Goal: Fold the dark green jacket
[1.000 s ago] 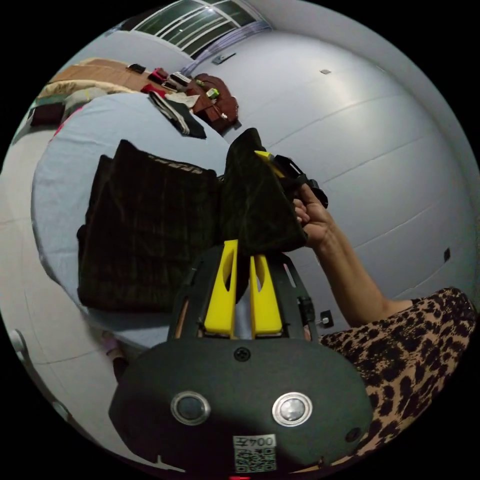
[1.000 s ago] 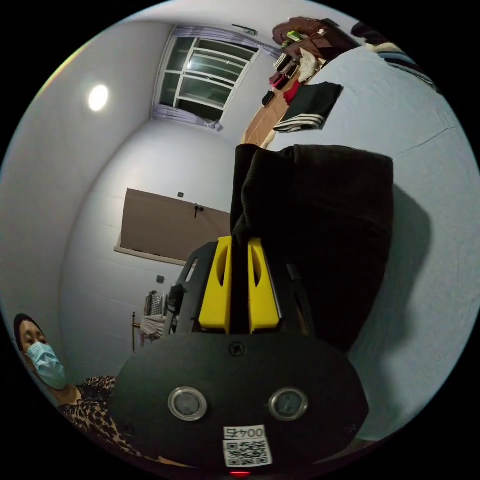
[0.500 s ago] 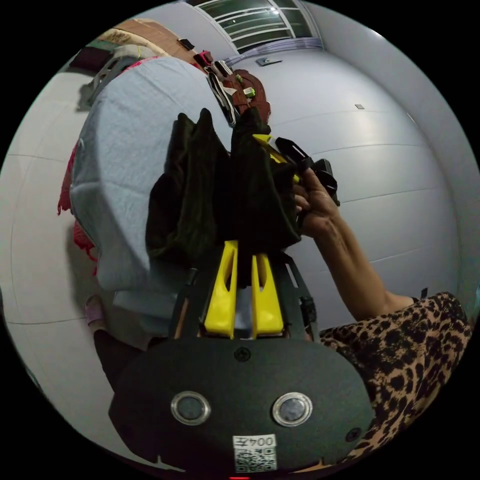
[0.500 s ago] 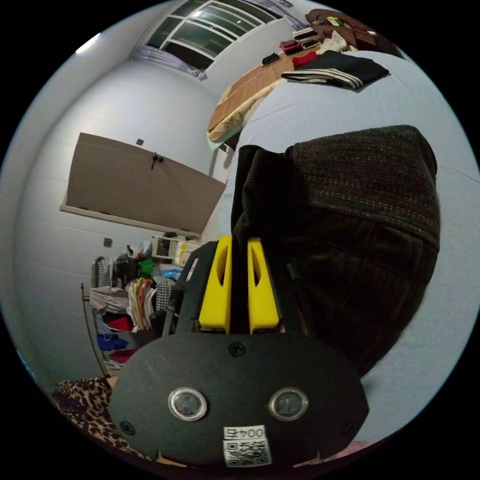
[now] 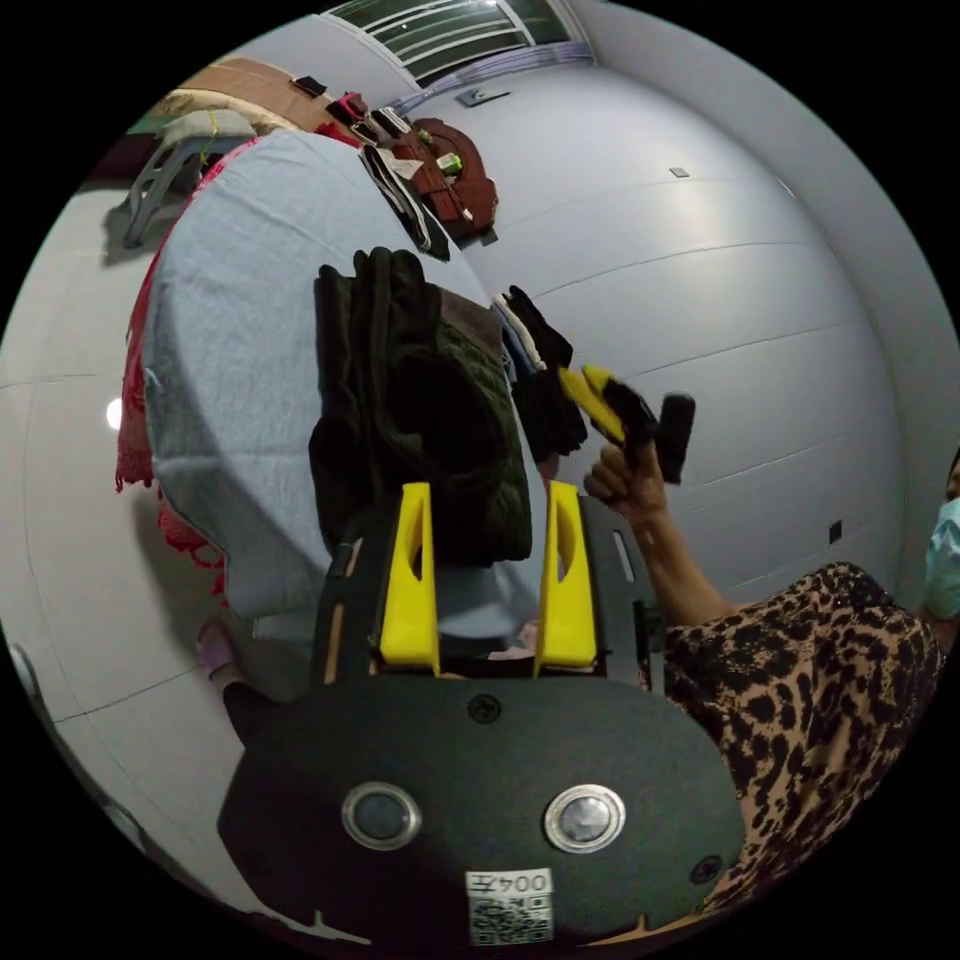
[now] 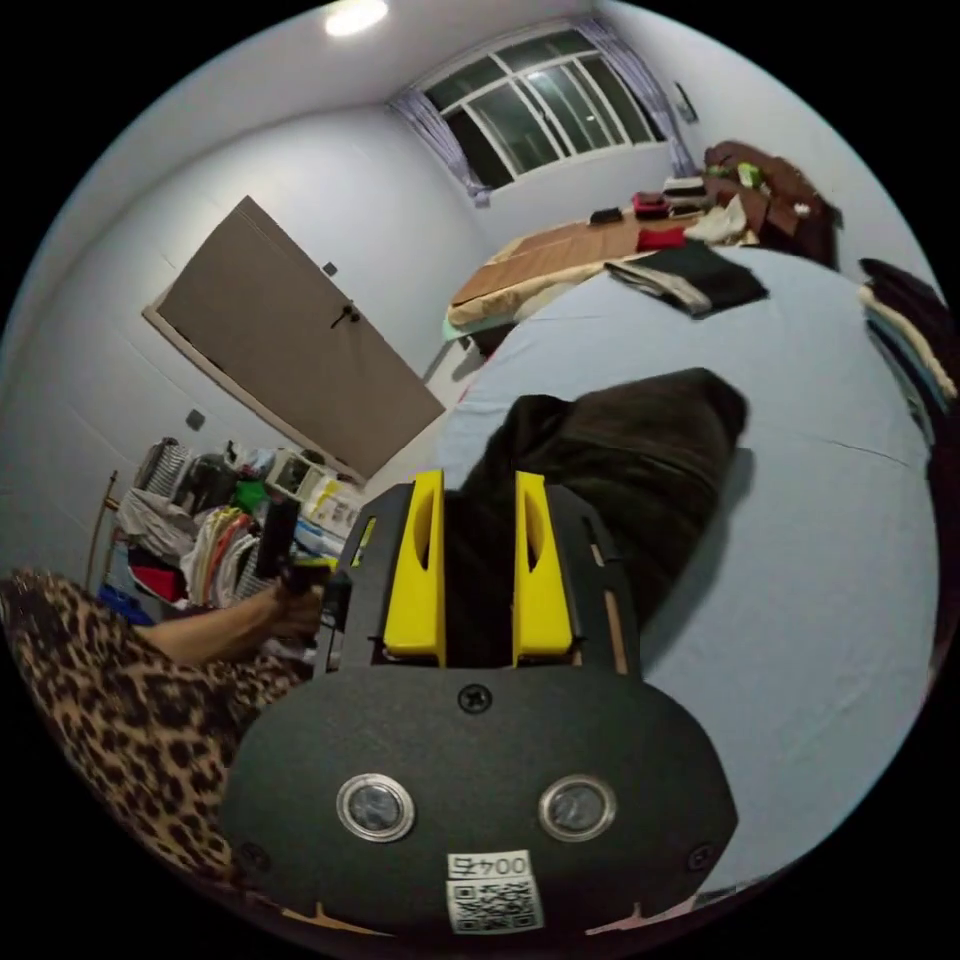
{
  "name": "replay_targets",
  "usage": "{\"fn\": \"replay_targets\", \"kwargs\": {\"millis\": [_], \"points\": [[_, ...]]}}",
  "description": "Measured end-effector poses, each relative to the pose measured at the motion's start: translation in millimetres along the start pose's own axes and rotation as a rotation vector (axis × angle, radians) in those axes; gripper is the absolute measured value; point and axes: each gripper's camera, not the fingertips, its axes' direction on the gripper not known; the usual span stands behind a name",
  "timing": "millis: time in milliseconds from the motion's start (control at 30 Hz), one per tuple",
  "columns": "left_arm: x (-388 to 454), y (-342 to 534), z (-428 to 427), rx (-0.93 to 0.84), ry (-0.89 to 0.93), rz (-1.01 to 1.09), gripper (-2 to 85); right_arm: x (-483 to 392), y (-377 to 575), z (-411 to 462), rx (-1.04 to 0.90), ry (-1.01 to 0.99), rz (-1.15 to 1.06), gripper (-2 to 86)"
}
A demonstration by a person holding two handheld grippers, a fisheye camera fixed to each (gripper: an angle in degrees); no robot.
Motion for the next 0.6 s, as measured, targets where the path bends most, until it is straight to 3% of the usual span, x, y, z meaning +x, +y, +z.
{"fn": "replay_targets", "kwargs": {"millis": [167, 267, 600], "points": [[-15, -31, -11, -0.031, 0.010, -0.065, 15.2, -8, 121, -15, -0.001, 0.180, 0.108, 11.5], [-17, -44, -11, -0.072, -0.028, -0.081, 13.8, -20, 162, 4, -0.049, 0.183, 0.138, 11.7], [-7, -64, -22, -0.050, -0.167, -0.077, 4.7, -46, 171, 51, -0.102, 0.318, 0.067, 10.8]]}}
